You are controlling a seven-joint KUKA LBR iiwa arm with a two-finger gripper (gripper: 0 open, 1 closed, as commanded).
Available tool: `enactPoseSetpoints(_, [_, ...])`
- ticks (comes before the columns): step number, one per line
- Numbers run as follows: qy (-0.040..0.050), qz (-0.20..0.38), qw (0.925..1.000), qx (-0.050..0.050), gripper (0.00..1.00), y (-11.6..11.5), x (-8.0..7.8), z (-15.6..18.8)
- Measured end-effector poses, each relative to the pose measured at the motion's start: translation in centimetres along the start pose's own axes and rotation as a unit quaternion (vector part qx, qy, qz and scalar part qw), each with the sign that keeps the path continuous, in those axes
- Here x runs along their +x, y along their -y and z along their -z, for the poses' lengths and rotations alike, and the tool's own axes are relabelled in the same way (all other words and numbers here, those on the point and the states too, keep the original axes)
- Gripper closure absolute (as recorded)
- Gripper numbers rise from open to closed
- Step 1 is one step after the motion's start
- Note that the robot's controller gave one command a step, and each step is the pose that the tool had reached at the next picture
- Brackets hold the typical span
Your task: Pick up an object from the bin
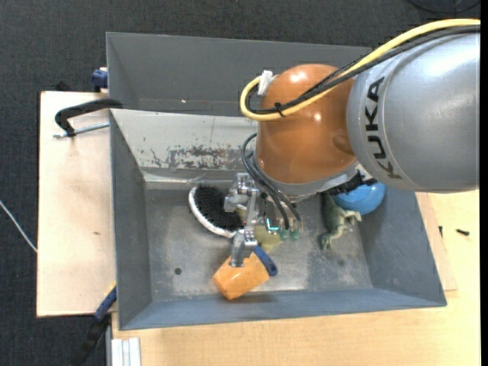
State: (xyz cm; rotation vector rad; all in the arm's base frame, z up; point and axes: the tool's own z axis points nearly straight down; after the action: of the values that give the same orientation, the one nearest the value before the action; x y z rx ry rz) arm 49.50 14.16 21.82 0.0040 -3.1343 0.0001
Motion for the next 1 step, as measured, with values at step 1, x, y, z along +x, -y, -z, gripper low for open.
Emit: enactPoseSetpoints(1, [0.0099,0.028,0.9996,-0.005,0.00,3.41,-2.57,-9.33])
